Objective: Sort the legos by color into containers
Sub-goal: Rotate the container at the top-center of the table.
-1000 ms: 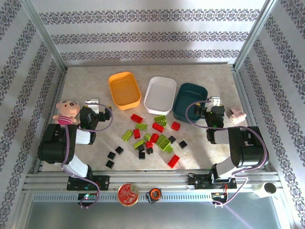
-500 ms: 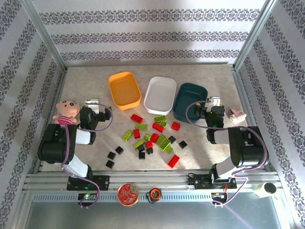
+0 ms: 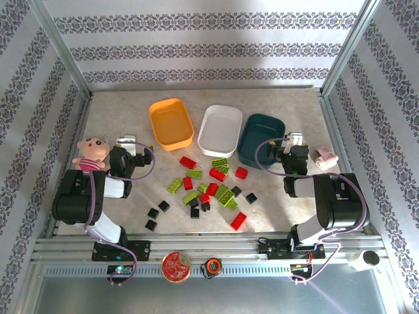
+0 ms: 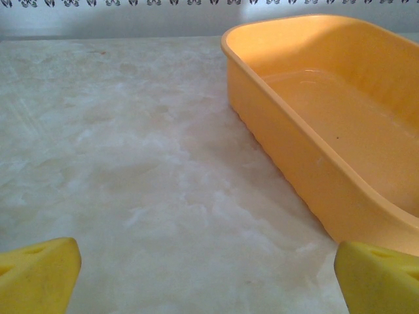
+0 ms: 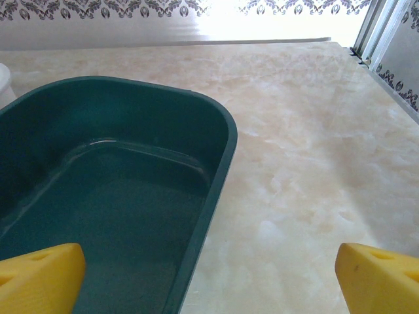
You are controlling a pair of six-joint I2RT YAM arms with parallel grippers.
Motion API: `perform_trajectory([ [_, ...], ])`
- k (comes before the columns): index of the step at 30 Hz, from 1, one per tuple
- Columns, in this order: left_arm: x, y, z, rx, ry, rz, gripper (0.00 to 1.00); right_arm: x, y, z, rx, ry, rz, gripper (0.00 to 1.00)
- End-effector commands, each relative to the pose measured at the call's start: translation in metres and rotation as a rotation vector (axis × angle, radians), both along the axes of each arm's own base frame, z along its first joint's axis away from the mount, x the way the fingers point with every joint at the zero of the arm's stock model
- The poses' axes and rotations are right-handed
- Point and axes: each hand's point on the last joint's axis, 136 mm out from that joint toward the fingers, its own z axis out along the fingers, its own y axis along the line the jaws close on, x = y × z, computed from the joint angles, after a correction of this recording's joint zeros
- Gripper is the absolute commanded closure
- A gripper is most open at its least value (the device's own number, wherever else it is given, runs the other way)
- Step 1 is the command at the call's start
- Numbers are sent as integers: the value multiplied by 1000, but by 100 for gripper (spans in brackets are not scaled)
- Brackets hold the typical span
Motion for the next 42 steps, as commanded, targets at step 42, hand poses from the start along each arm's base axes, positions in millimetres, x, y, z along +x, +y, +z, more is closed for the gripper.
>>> perform_trajectory([
  [42, 21, -85, 137, -944, -100, -217, 0, 21, 34, 26, 677, 327, -105, 2],
])
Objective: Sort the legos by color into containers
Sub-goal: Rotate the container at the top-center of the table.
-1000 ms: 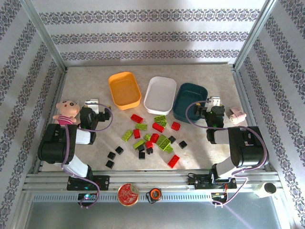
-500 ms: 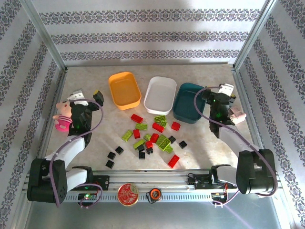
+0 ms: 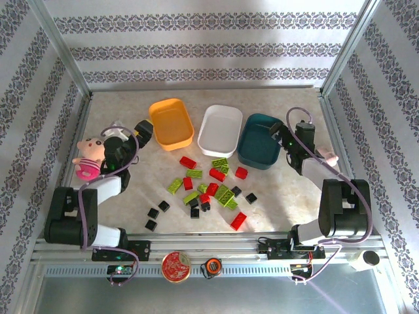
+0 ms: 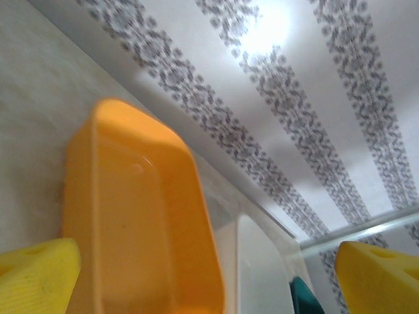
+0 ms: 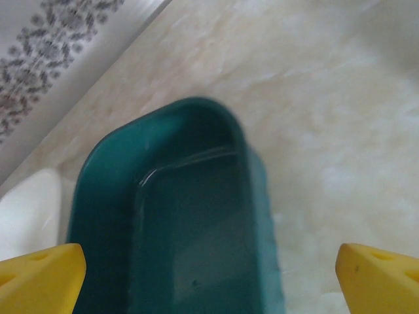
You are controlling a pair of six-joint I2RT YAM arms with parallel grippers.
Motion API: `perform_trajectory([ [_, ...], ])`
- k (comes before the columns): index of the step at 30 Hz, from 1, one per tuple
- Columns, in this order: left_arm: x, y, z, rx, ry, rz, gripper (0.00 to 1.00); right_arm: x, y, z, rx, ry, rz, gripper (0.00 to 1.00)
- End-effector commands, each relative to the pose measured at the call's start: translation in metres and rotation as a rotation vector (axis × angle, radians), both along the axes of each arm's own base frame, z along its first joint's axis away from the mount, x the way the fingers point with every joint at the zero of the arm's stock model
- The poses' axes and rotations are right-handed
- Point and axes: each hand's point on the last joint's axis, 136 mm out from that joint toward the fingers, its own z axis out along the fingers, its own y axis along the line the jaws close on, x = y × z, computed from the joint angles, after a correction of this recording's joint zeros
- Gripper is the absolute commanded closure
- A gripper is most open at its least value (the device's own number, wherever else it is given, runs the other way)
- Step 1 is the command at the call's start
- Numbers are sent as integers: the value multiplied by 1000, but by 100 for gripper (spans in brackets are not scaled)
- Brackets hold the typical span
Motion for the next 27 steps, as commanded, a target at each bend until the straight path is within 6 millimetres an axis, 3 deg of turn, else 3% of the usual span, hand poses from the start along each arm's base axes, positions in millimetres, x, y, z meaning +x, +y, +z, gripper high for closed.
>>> perform_trajectory([
  [1, 7, -39, 23, 9, -41, -181, 1, -2, 25, 1, 6, 59, 111, 2],
  [4, 9, -39, -26, 173, 244, -157, 15, -8, 27, -6, -42, 103, 115, 2],
  [7, 0, -15, -60, 383, 470, -50, 28, -14, 23, -10, -65, 134, 98, 2],
  [10, -5, 3, -68, 438, 500, 28, 29, -20, 18, -11, -101, 155, 85, 2],
  [13, 3, -5, -71, 444, 496, -16, 29, -24, 15, -9, -125, 163, 80, 2],
  [18, 22, -17, -94, 427, 537, -71, 34, -31, 14, -6, -138, 163, 81, 2],
  [22, 30, -19, -114, 425, 576, -86, 44, -34, 14, -7, -148, 170, 91, 2],
  [27, 32, -22, -121, 429, 588, -103, 63, -34, 12, -11, -178, 208, 106, 2],
])
